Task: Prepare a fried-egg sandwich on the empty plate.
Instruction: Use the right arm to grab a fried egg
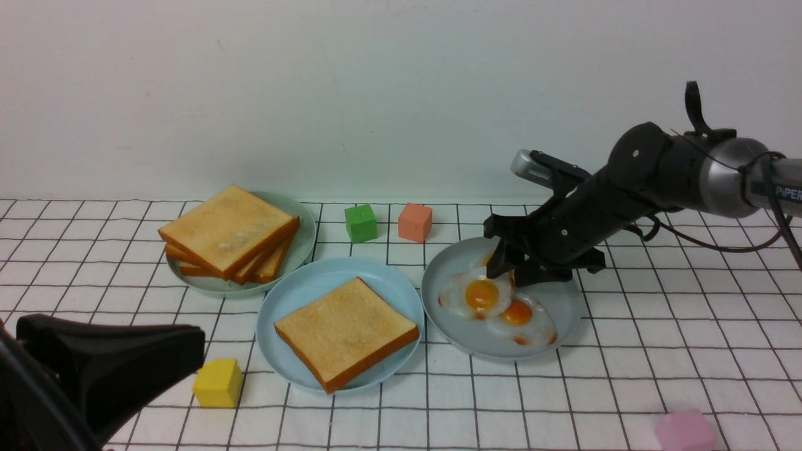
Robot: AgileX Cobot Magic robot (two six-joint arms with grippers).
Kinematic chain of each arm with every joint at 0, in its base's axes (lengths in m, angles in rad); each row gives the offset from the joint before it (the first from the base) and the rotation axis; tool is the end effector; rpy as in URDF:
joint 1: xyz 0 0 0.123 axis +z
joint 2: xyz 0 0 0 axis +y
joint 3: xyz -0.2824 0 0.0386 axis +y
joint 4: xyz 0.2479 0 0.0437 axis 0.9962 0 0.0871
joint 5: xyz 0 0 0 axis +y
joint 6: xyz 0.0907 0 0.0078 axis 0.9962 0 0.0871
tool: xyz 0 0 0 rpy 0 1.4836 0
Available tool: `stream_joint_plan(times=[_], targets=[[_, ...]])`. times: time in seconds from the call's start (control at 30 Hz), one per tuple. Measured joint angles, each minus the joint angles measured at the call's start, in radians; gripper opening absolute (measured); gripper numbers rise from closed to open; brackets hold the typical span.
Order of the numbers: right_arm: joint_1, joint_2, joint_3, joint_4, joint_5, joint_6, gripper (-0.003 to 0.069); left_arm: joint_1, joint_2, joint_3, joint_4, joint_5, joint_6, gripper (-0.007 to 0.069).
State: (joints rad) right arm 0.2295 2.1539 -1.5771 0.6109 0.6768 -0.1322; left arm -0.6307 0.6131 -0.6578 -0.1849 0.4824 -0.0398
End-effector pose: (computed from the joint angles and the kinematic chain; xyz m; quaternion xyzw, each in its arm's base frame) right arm 0.4404 0.1365 0.1643 0.0207 0.9536 0.2406 0.1800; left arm 0.0942 -0.0784 0.3411 0.1970 0.7931 -0.2651 0.5118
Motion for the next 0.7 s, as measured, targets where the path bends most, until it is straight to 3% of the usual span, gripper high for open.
stream_joint_plan(times=[0.3,0.53,0.7], targets=[[0.0,0.012,-0.002,0.017,-0.004,-0.002,0.0357,0.0,0.0,0.0,-0.005,0.0,0.0,-0.0013],[0.0,0.019,-0.003,0.084,-0.007,-0.074,0.0356,0.0,0.0,0.0,-0.005,0.0,0.0,-0.0013],[0.0,0.02,-0.003,0.108,-0.002,-0.105,0.0305,0.0,0.0,0.0,-0.005,0.0,0.0,-0.0013]])
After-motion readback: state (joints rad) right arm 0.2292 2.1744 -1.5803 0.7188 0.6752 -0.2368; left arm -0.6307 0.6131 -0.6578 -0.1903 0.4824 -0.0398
